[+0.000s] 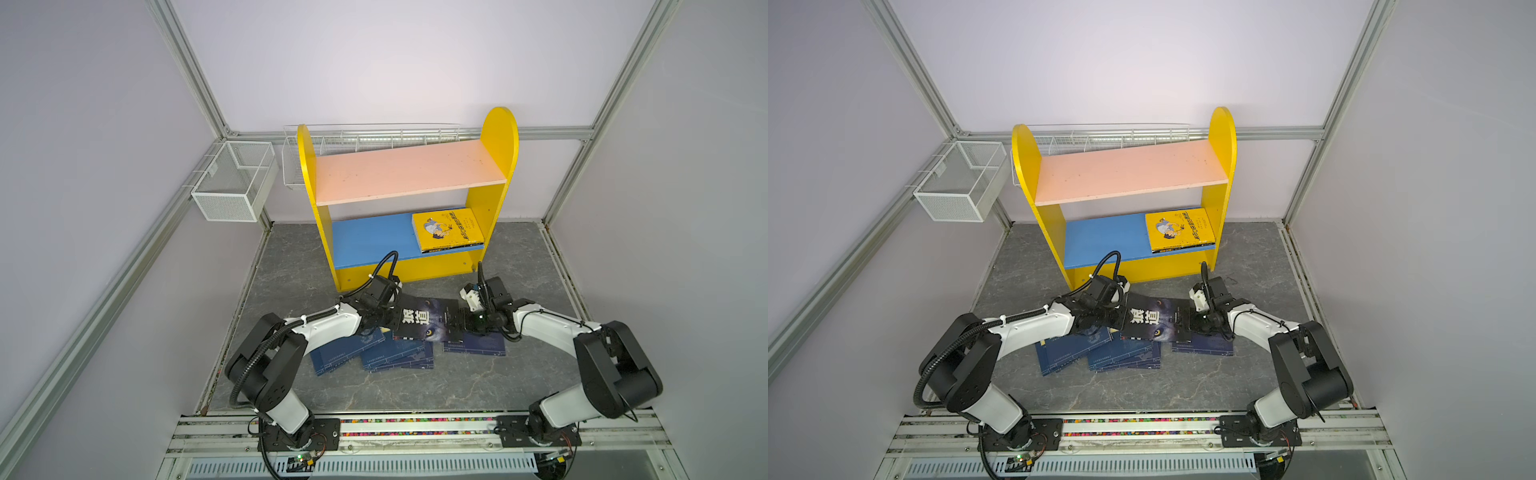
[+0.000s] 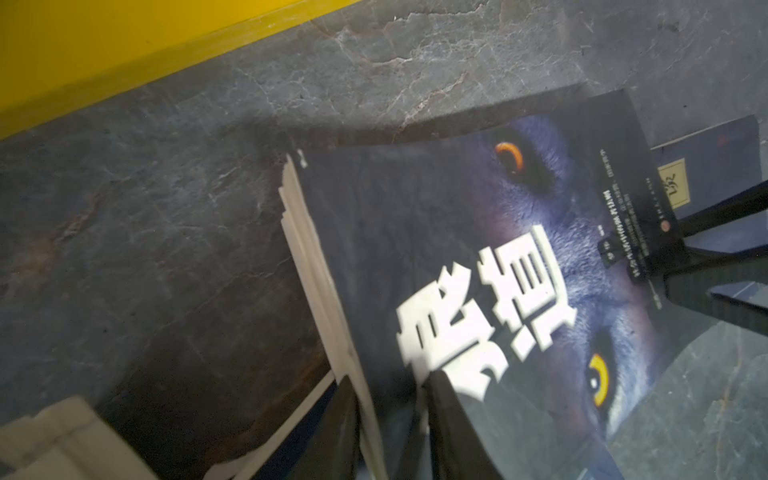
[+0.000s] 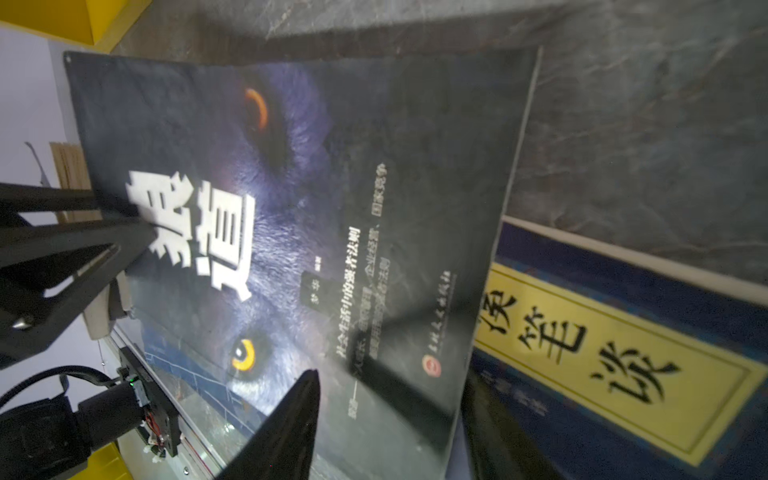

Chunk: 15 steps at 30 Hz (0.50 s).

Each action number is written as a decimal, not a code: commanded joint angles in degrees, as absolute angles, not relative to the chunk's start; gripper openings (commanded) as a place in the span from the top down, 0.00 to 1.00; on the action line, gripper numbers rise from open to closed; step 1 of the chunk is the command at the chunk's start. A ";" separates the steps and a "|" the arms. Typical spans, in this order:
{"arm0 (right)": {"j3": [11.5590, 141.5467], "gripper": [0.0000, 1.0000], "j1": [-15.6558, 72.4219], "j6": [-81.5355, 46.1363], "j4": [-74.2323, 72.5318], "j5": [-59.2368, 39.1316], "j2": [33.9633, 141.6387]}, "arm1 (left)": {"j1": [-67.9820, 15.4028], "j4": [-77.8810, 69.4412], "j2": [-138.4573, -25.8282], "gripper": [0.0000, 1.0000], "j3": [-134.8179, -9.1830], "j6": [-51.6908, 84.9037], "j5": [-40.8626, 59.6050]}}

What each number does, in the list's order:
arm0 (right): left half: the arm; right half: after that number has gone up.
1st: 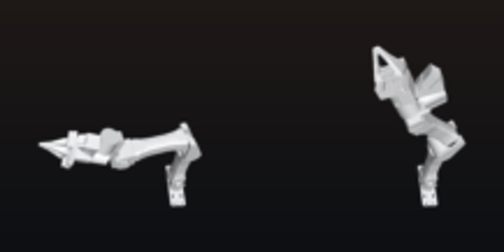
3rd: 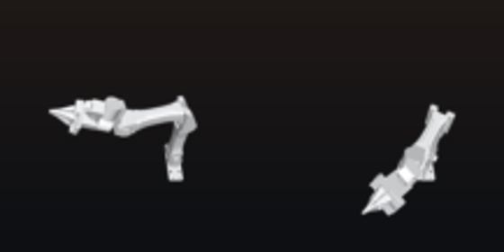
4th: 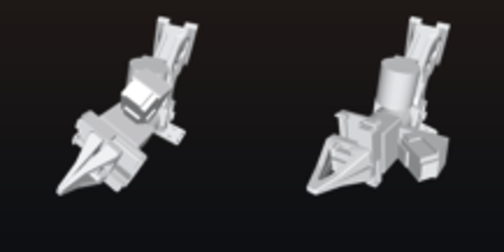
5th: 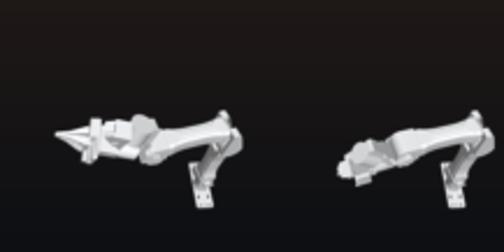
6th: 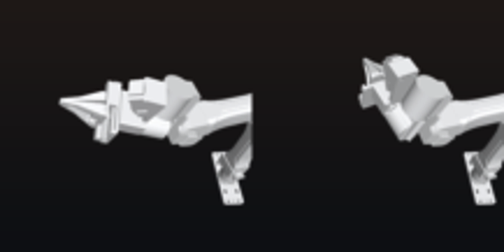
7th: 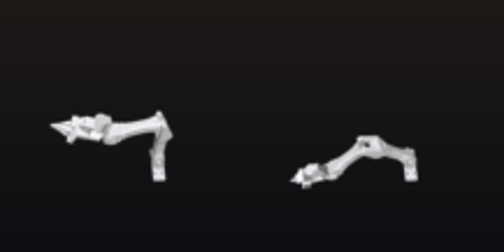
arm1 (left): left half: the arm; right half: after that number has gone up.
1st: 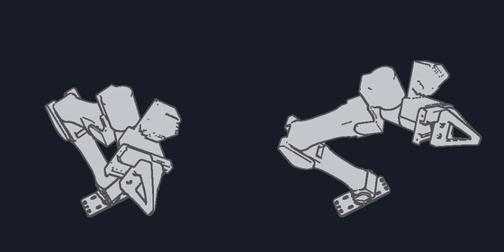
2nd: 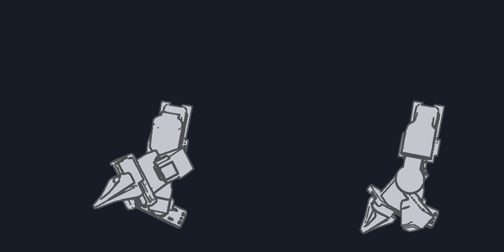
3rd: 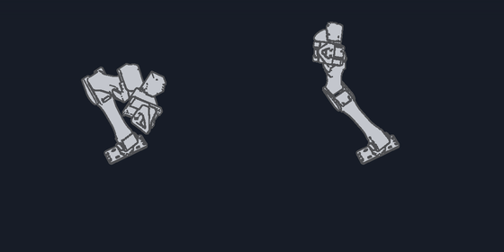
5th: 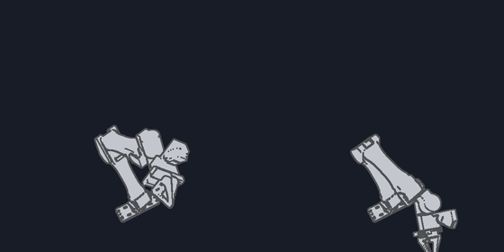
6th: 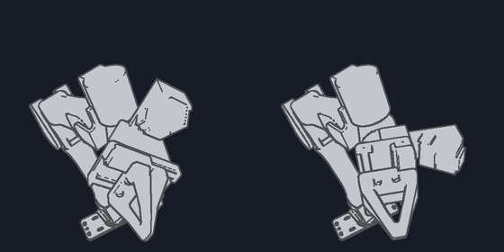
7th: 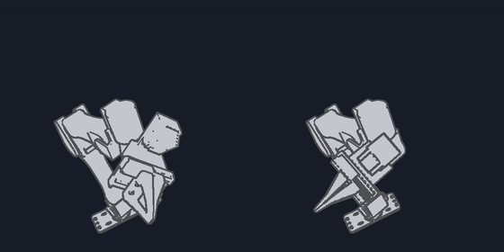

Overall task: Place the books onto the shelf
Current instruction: 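Grasp the dark wolf-eye book's edges with left and right grippers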

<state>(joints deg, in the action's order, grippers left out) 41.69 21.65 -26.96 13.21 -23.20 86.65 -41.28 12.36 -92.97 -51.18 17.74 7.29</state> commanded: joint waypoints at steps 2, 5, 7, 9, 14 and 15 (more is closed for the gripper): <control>42.45 0.52 21.40 -30.66 2.93 -31.71 83.90 | -43.04 14.47 -95.28 0.76 -51.54 16.58 10.35; 42.28 0.62 21.01 -32.36 1.24 -32.11 82.15 | -43.07 13.64 -95.59 0.78 -52.12 16.79 11.68; 42.03 0.67 20.92 -32.92 0.22 -31.86 81.09 | -43.02 13.32 -95.63 0.78 -52.53 16.66 12.19; 41.84 0.75 20.71 -33.34 -0.81 -31.78 80.18 | -43.07 12.76 -95.45 0.78 -52.66 16.35 13.16; 40.93 0.93 20.68 -34.97 -4.11 -32.59 78.55 | -43.07 10.90 -94.27 0.79 -52.56 15.73 16.27; 40.66 0.93 20.60 -34.98 -4.50 -32.47 78.06 | -43.07 10.61 -94.02 0.79 -52.65 15.81 16.32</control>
<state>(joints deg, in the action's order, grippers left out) 41.19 18.94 -33.80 3.99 -24.97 79.75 -40.82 12.45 -93.51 -51.66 17.74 7.11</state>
